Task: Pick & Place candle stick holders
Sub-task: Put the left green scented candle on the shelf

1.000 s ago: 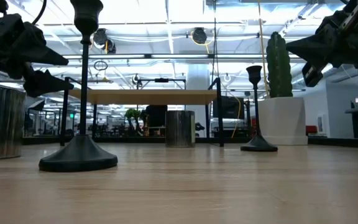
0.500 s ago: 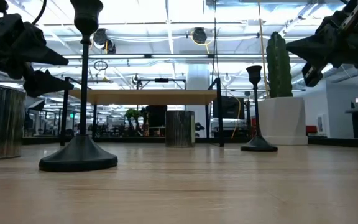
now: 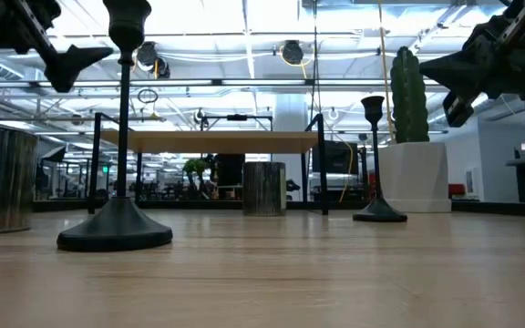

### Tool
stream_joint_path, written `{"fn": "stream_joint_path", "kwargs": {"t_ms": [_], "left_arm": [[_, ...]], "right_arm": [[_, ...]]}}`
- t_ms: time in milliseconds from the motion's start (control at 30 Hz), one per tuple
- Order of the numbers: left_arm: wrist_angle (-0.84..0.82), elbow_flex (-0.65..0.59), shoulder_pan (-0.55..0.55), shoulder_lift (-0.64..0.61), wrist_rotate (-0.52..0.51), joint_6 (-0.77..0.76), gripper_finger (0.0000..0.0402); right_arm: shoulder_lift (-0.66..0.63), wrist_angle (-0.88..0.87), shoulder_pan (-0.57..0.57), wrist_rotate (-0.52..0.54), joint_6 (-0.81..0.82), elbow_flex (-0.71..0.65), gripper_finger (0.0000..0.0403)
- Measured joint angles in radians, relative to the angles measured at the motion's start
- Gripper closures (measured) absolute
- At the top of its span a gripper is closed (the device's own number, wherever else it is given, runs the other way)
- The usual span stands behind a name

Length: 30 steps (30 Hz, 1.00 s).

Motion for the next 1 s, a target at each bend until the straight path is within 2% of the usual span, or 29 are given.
{"fn": "stream_joint_path", "kwargs": {"t_ms": [133,300,433,600,700,767,1000], "left_arm": [[-0.339,0.196,-0.052,0.185,-0.025,-0.128,0.0004],[-0.669,0.452,-0.091,0.391,-0.067,-0.276,0.0004],[-0.907,0.639,-0.111,0.516,-0.076,-0.451,0.0004],[-1.208,0.771,-0.139,0.645,0.021,-0.771,0.0004],[-1.294,0.793,-0.147,0.695,0.134,-0.888,0.0004],[-1.290,0.794,-0.148,0.709,0.168,-0.893,0.0004],[-1.215,0.795,-0.147,0.737,0.129,-0.851,0.0004]], "right_arm": [[0.000,0.006,0.000,0.000,0.000,0.000,0.0401],[0.000,0.006,0.000,0.000,0.000,0.000,0.0401],[0.000,0.006,0.000,0.000,0.000,0.000,0.0401],[0.000,0.006,0.000,0.000,0.000,0.000,0.0401],[0.000,0.006,0.000,0.000,0.000,0.000,0.0401],[0.000,0.006,0.000,0.000,-0.001,0.000,0.0401],[0.000,0.006,0.000,0.000,-0.027,0.000,0.0401]]}}
